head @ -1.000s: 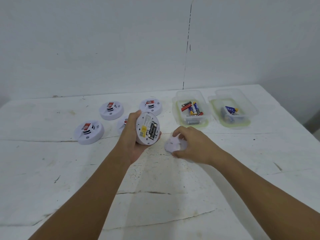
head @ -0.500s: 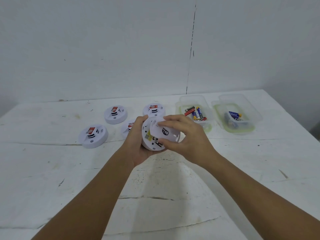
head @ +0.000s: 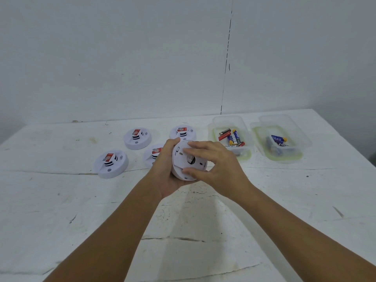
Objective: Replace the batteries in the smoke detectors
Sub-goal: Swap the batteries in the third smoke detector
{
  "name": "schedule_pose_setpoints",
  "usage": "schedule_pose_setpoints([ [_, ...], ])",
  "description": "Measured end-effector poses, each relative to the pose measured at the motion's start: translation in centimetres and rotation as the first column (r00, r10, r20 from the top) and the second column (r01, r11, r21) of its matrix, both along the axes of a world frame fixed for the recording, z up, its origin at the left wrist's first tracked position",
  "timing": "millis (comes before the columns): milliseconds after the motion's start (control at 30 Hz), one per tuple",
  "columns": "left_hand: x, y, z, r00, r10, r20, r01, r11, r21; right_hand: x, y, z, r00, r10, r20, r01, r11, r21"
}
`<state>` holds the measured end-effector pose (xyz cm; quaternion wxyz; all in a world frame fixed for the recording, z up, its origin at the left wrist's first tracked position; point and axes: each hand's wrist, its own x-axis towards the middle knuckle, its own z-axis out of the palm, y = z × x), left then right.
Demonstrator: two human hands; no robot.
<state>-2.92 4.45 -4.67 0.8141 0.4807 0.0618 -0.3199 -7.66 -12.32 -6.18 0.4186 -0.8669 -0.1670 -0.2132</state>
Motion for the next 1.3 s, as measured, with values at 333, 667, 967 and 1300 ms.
schedule_pose_setpoints([
  [333,0.3,0.0,0.2,1.000,0.009,-0.021,-0.009,1.000,-0.006,0.5,-0.2,-0.3,0.997,0.048,-0.056,-0.048,0.999,0.007],
  [667,0.8,-0.5,0.8,0.996,0.085,0.009,-0.085,0.995,0.051,0.8,0.3,-0.1,0.994,-0.107,-0.016,0.107,0.994,0.024],
  [967,0.8,-0.8,0.6,0.989,0.142,0.047,-0.147,0.981,0.129,0.8,0.3,-0.3,0.989,-0.053,-0.138,0.066,0.994,0.087],
  [1300,-0.3,-2.3,-0.8,0.959,0.136,0.248,-0.232,0.879,0.416,-0.4,0.6,-1.0,0.862,0.151,-0.484,0.170,0.814,0.555],
])
